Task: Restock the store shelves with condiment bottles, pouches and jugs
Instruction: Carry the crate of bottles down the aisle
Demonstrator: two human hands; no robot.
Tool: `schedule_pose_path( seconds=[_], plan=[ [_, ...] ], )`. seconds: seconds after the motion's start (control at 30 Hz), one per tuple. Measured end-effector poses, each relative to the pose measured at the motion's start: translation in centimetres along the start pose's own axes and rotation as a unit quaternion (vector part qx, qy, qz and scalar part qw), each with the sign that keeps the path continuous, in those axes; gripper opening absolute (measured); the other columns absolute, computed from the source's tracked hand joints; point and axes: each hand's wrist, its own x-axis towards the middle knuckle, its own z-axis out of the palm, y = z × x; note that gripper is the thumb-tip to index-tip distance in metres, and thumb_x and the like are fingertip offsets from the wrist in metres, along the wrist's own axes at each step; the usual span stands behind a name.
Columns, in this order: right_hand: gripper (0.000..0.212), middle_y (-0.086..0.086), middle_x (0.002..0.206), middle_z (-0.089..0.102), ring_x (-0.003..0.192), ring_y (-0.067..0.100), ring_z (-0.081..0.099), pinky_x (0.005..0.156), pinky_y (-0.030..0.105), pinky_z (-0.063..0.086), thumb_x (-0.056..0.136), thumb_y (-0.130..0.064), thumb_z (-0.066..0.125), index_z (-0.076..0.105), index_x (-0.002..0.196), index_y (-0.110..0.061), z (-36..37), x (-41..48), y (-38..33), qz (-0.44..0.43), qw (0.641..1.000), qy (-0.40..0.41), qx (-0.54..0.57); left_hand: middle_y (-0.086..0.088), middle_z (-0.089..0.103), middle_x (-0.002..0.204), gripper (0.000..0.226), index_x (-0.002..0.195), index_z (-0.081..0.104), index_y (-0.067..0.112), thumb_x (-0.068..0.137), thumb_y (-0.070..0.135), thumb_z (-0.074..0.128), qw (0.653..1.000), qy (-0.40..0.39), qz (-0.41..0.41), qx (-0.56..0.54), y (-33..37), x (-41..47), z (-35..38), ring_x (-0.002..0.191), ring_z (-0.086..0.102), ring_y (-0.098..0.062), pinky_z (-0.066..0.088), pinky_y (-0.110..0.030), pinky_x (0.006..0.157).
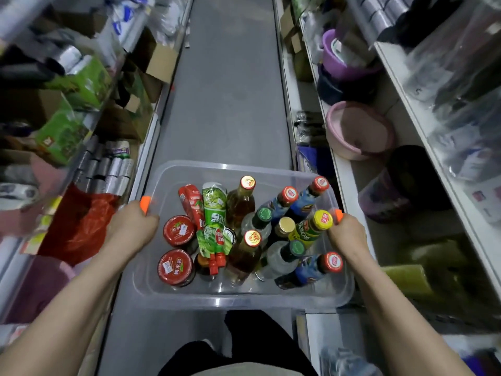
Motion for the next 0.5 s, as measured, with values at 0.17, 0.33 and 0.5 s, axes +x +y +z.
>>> schedule_pose_path(
  seconds=[0.17,0.33,0.5],
  plan=[
    [0.028,0.029,0.111,0.067,0.102,0.047,0.061,0.077,0.040,0.041,0.101,-0.031,0.049,0.062,0.089,-0.009,-3.5,8.0,-5.2,-0.034,0.999,-0.004,0.009,-0.026,0.067,0.102,0.023,0.101,0.065,0.008,0.094,0.029,0.057,0.999,0.027,-0.016,-0.006,6.3,4.9,-1.5,0.089,0.065,-0.044,0.054,-0.046,0.083],
    [0.033,0.028,0.114,0.066,0.106,0.046,0.059,0.082,0.041,0.043,0.100,-0.032,0.049,0.064,0.104,-0.002,-5.7,15.6,-10.3,-0.031,0.999,-0.010,-0.014,-0.030,0.066,0.107,0.028,0.103,0.065,0.002,0.095,0.028,0.057,0.999,0.035,-0.024,-0.021,11.7,11.0,-3.3,0.100,0.061,-0.045,0.048,-0.044,0.084],
    [0.041,0.029,0.116,0.064,0.109,0.045,0.057,0.082,0.042,0.039,0.104,-0.035,0.046,0.063,0.107,0.002,-6.1,22.4,-15.6,-0.022,1.000,-0.008,0.005,-0.029,0.067,0.103,0.025,0.102,0.066,0.003,0.094,0.025,0.061,0.998,0.033,-0.017,-0.048,15.9,18.7,-4.1,0.097,0.064,-0.044,0.051,-0.047,0.087]
  ],
)
